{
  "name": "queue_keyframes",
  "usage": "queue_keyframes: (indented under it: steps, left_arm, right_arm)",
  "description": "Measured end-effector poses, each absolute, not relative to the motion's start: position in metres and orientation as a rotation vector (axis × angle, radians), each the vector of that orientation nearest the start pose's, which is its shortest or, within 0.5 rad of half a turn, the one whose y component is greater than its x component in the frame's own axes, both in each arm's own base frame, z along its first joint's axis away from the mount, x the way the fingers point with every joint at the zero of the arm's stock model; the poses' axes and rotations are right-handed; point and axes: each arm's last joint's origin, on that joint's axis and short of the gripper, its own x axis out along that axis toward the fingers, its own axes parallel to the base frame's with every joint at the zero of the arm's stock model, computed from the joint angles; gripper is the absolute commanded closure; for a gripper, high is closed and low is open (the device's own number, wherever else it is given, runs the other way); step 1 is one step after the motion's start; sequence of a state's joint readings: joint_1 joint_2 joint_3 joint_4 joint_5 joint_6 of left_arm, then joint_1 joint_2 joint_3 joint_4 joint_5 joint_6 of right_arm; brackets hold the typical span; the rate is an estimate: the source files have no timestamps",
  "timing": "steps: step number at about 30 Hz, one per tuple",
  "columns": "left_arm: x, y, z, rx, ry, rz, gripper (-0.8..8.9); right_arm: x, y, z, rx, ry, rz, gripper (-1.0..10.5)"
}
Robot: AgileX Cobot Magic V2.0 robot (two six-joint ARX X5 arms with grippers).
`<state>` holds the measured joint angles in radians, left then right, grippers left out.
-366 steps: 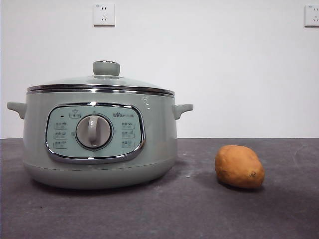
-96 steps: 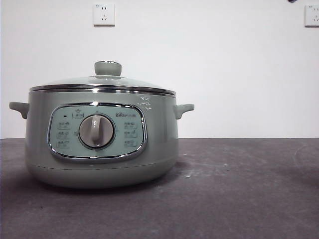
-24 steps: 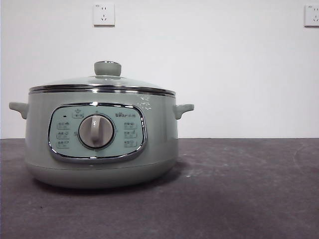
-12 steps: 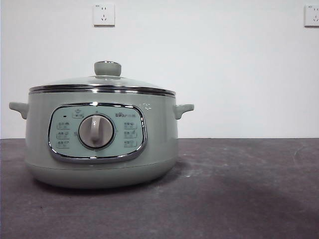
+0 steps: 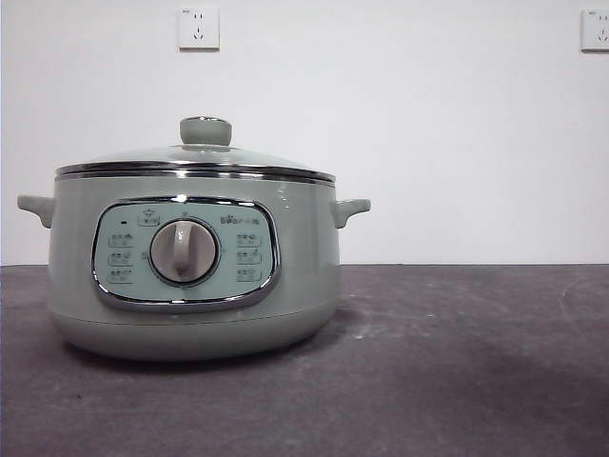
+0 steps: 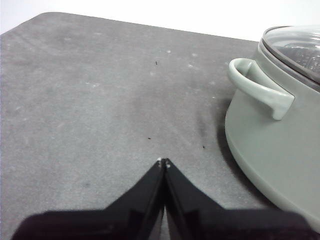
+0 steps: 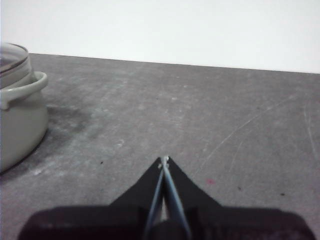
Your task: Pick up the potato,open the lid,put the potato in the pot,close the lid
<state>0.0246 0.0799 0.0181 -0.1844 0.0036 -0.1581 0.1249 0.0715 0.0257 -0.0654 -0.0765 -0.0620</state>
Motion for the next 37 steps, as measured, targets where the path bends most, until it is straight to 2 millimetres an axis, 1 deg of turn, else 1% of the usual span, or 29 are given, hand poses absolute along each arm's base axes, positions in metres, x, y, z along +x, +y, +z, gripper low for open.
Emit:
queue_keyframes:
  steps: [2, 5, 37]
  left_arm:
    - [0.0988, 0.0023, 0.1458, -0.161, 0.244, 0.04, 8.17]
    - [0.0988, 0.0023, 0.1458, -0.161, 0.244, 0.04, 8.17]
    - [0.0988, 0.0023, 0.1458, -0.161, 0.244, 0.04, 8.17]
  right_arm:
    - [0.0977, 0.0144, 0.1551, -0.055, 0.131, 0.204, 9.6]
    - [0.0955, 0.0138, 0.1525, -0.05, 0.149, 0.2, 9.6]
    - [0.0949, 0.0132, 0.1526, -0.044, 0.151, 0.193, 9.6]
